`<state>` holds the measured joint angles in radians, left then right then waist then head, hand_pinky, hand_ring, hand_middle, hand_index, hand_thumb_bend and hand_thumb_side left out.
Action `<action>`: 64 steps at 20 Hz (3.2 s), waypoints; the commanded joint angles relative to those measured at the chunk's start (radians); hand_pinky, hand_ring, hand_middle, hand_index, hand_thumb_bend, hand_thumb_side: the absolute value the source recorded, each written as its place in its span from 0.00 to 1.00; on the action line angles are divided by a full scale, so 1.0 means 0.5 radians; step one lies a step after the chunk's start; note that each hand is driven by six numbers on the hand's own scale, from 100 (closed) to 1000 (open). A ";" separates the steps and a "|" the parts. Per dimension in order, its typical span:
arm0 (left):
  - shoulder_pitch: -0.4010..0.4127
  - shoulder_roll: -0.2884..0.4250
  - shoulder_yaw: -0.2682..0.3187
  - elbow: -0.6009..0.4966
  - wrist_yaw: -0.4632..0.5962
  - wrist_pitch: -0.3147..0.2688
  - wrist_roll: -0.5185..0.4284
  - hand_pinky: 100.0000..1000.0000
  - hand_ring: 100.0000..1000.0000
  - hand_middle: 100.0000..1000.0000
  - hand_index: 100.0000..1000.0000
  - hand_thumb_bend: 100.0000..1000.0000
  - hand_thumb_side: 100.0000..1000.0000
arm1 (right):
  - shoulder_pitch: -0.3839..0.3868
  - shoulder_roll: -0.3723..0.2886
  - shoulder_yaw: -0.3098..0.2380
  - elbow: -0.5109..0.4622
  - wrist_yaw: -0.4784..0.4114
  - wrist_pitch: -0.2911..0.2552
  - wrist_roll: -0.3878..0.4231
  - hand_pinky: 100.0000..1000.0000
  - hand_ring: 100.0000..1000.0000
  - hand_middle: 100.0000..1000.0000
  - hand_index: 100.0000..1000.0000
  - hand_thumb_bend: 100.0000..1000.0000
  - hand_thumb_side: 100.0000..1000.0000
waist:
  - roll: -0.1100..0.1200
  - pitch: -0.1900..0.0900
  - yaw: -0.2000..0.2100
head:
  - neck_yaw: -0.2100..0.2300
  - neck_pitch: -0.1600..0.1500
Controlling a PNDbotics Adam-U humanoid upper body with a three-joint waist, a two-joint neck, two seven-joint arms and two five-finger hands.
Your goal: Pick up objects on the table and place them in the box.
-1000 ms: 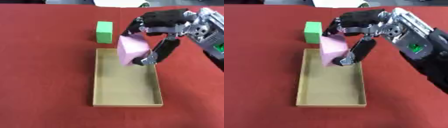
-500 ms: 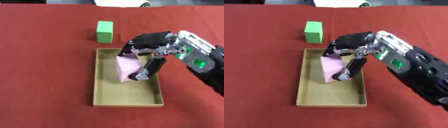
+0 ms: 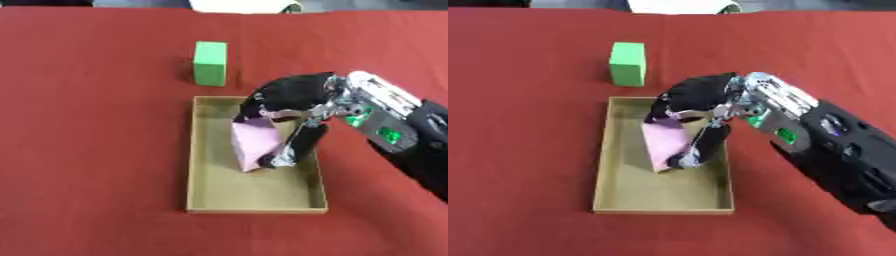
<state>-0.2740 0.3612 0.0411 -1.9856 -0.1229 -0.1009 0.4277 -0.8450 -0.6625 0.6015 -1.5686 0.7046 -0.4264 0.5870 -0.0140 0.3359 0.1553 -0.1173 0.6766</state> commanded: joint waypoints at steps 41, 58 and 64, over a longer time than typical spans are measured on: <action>-0.742 0.676 -0.232 -0.025 -0.462 0.473 -0.610 0.74 0.75 0.64 0.80 0.16 0.62 | 0.455 -0.422 -1.280 -0.863 -0.944 0.556 -1.042 0.76 0.72 0.58 0.88 0.00 0.85 | 0.058 0.004 -0.131 | 0.157 -0.018; -1.562 0.543 -0.674 0.896 -1.014 0.407 -1.971 0.81 0.80 0.69 0.84 0.48 0.57 | 0.591 -0.398 -1.399 -0.863 -1.116 0.575 -1.256 0.75 0.71 0.57 0.87 0.00 0.87 | 0.092 -0.016 -0.234 | 0.218 -0.023; -1.678 0.393 -0.713 1.156 -1.167 0.331 -2.080 0.84 0.82 0.72 0.86 0.62 0.50 | 0.591 -0.372 -1.409 -0.863 -1.128 0.606 -1.267 0.74 0.71 0.57 0.87 0.00 0.88 | 0.093 -0.018 -0.252 | 0.242 -0.028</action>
<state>-1.0871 0.5544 -0.3178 -1.4233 -0.6886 0.0713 -0.5982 -0.5407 -0.8305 -0.0867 -1.9853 0.1470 -0.1291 -0.0439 0.0350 0.3543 0.0308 -0.0015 0.6674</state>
